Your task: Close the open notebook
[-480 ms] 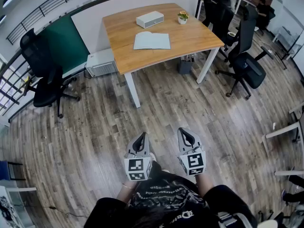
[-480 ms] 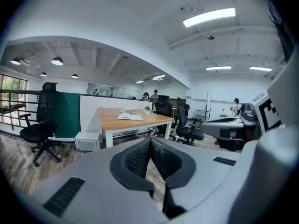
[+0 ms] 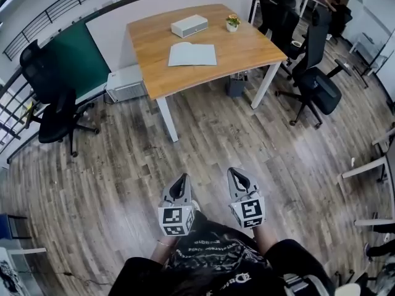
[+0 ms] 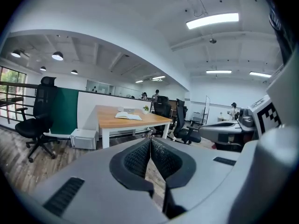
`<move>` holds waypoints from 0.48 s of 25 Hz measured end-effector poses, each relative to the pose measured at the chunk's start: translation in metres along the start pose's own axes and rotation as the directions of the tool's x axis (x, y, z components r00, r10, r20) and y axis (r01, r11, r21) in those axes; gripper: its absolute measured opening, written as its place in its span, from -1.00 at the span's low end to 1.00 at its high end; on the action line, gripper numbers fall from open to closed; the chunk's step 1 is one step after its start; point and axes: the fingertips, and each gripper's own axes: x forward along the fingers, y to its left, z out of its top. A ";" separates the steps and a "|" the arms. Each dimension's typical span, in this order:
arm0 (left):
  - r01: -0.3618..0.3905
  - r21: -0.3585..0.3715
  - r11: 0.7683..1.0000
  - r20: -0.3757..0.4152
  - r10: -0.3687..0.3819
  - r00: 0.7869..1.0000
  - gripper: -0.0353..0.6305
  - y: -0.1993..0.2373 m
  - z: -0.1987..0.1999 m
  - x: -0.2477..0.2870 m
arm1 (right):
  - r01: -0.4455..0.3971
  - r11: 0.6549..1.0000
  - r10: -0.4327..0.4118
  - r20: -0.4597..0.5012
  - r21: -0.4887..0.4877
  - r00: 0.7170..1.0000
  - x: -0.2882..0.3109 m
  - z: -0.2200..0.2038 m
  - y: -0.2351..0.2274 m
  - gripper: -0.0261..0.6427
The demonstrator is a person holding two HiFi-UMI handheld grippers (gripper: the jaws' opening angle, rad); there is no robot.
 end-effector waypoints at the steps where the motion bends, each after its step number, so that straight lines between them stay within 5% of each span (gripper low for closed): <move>1: 0.006 -0.006 1.000 -0.001 -0.006 1.000 -0.82 0.001 0.001 0.002 | 0.002 1.000 -0.002 -0.004 0.003 1.000 0.002 -0.001 -0.002 -0.89; 3: 0.008 -0.010 1.000 -0.003 -0.008 1.000 -0.82 0.003 0.003 0.007 | -0.014 1.000 0.014 -0.005 0.013 1.000 0.008 0.000 -0.003 -0.85; 5: 0.016 -0.011 1.000 0.005 -0.016 1.000 -0.79 0.006 0.007 0.010 | -0.055 0.998 0.056 -0.007 0.032 0.998 0.014 0.002 0.001 -0.59; 9: 0.075 0.002 0.997 0.009 -0.075 0.997 -0.19 0.010 0.014 0.018 | -0.082 0.995 0.083 -0.005 0.055 0.997 0.030 0.007 0.005 -0.17; 12: 0.090 0.021 0.996 -0.015 -0.089 0.996 -0.06 0.019 0.012 0.029 | -0.065 0.996 0.065 -0.004 0.058 0.998 0.043 0.007 0.004 0.01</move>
